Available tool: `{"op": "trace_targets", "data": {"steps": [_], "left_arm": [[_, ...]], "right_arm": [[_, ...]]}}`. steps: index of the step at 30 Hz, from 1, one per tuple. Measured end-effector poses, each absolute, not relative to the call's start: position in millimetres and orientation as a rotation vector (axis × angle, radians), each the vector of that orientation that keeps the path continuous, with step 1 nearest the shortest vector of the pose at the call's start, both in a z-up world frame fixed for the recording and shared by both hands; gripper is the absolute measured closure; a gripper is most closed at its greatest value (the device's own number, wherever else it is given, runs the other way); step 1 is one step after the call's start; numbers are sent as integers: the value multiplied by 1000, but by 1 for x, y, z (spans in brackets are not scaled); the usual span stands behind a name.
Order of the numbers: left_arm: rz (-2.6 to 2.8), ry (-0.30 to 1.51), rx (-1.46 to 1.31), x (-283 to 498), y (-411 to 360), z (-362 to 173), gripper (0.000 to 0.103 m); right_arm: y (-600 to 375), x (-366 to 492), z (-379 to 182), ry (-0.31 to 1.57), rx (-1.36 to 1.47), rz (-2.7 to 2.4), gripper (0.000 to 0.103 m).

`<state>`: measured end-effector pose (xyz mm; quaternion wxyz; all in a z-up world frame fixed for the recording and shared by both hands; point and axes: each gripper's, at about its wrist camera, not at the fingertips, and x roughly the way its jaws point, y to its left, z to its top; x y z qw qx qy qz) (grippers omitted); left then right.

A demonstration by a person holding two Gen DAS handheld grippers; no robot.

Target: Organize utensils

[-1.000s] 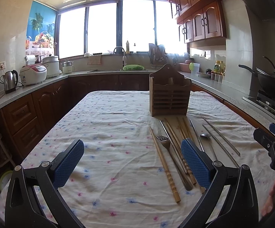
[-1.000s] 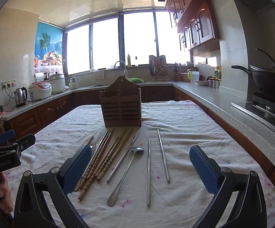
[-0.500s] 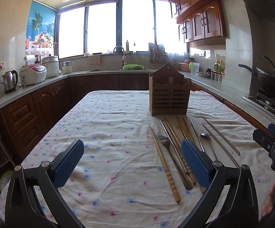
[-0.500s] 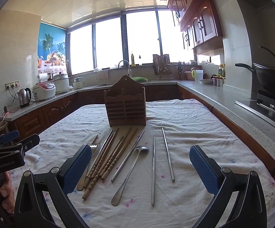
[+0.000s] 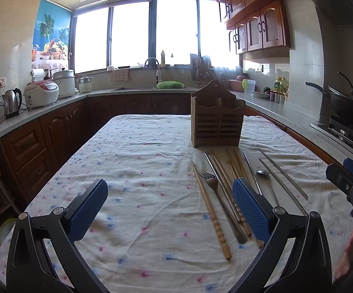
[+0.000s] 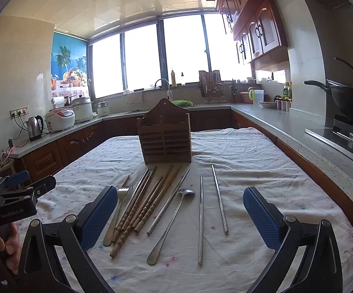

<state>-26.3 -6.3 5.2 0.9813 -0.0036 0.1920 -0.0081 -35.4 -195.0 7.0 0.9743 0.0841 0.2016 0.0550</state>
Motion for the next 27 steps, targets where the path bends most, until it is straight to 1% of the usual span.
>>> {"op": "trace_targets", "data": {"steps": [27], "left_arm": [[-30,403,-15,-20,-8,3,0]], "right_arm": [[-194,-34,8,407,189,118,0]]}}
